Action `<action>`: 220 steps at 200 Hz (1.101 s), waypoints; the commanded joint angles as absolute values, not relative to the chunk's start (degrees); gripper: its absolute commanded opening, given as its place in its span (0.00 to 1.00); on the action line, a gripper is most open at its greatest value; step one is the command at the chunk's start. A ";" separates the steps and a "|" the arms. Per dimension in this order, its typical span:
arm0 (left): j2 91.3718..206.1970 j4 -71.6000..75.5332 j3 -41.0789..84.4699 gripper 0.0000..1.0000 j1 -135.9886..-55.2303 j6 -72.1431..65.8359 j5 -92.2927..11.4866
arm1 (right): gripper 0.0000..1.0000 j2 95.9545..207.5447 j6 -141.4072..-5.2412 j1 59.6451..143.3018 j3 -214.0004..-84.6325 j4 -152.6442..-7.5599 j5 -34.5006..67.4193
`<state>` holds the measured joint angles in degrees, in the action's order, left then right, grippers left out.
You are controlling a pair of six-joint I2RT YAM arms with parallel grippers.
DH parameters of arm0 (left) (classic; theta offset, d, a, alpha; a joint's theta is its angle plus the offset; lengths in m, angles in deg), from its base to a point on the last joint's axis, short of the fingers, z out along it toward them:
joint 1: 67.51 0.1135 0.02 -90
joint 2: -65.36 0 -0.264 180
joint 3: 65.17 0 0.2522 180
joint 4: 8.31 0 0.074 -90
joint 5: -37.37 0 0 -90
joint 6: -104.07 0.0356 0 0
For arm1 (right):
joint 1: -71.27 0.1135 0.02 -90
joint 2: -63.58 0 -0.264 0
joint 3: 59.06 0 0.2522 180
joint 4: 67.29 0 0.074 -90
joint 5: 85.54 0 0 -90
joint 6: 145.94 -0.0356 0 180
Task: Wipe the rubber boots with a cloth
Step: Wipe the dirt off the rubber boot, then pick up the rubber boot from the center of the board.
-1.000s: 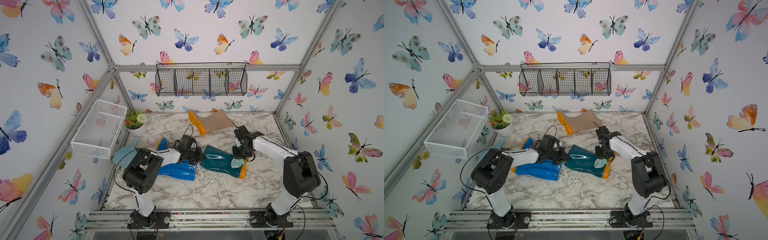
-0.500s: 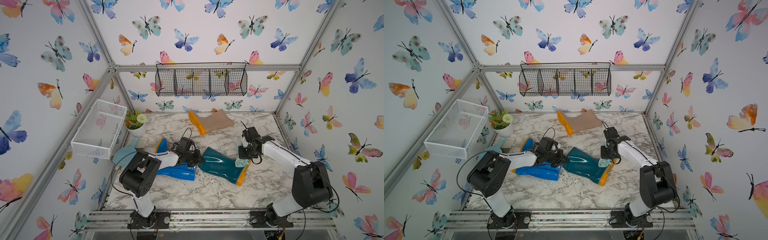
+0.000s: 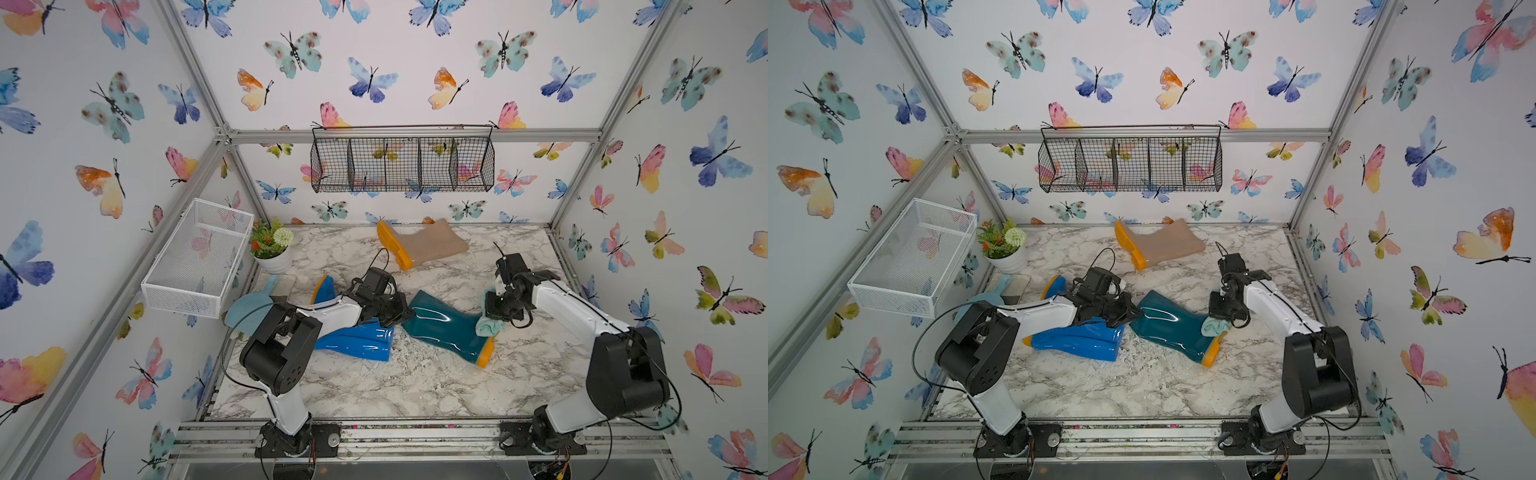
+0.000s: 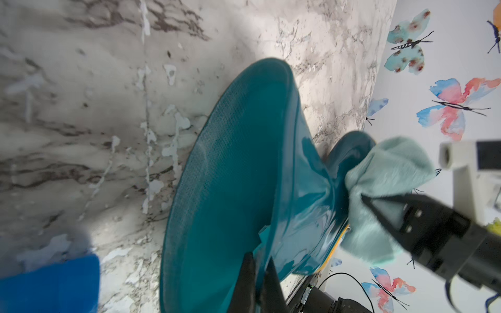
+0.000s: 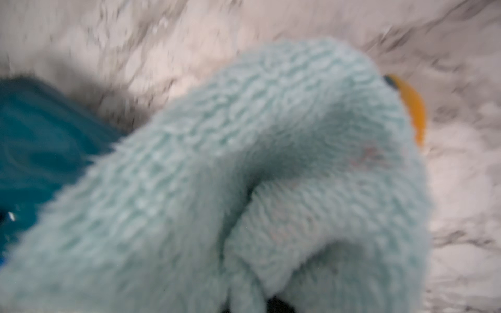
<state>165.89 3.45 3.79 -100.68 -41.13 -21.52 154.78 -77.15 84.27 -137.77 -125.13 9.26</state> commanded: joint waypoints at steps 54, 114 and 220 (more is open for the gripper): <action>161.50 -0.20 -1.24 0.00 -101.52 -42.76 -24.41 | 0.02 142.87 -80.36 88.43 -124.70 -128.50 12.48; 162.39 7.44 6.96 0.00 -101.61 -37.48 -24.42 | 0.02 148.11 -78.24 86.28 -134.07 -127.60 10.22; 156.81 16.56 27.92 0.00 -105.93 -24.07 -26.56 | 0.06 137.31 -84.01 79.28 -136.09 -123.39 -0.21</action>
